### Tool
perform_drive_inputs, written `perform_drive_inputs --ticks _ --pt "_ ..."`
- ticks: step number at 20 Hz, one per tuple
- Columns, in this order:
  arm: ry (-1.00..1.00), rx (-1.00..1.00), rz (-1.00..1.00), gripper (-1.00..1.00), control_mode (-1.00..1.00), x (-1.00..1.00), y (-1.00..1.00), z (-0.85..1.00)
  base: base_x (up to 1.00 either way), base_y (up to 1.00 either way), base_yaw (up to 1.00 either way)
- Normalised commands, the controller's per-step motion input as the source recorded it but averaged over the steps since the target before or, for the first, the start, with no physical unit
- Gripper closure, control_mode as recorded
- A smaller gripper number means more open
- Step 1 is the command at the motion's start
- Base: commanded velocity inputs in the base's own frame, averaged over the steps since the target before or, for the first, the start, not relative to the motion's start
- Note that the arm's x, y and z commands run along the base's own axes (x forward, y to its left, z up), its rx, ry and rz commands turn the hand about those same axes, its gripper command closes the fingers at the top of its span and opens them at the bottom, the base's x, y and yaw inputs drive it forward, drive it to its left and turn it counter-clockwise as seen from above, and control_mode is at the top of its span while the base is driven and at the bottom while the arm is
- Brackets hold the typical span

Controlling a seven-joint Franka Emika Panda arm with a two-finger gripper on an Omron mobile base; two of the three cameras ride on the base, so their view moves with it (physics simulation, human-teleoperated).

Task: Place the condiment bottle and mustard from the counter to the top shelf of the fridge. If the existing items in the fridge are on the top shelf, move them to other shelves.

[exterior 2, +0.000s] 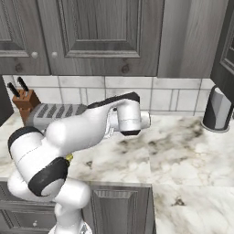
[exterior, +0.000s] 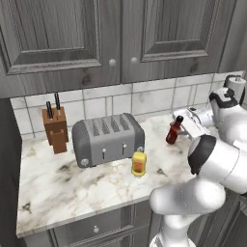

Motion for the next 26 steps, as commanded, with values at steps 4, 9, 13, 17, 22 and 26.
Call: perform_drive_inputs --ticks 4,9,13,17,22,26 --pt "-0.16 -0.02 0.00 1.00 -1.00 -1.00 0.01 1.00 0.00 0.00 0.00" --pt "-0.08 -0.08 -0.09 1.00 -1.00 -1.00 0.33 0.87 0.00 0.00 0.00" --pt "-0.04 -0.08 -0.10 1.00 -1.00 -1.00 0.24 0.67 0.00 0.00 0.00" --pt "-0.03 -0.03 -0.02 1.00 -1.00 -0.98 0.20 0.30 0.00 0.00 0.00" --pt "-0.03 0.04 0.06 1.00 -1.00 -0.76 0.11 0.00 0.00 0.00 0.00" --pt "0.00 0.00 0.00 1.00 1.00 0.00 0.00 0.00 -1.00 0.13 0.12"
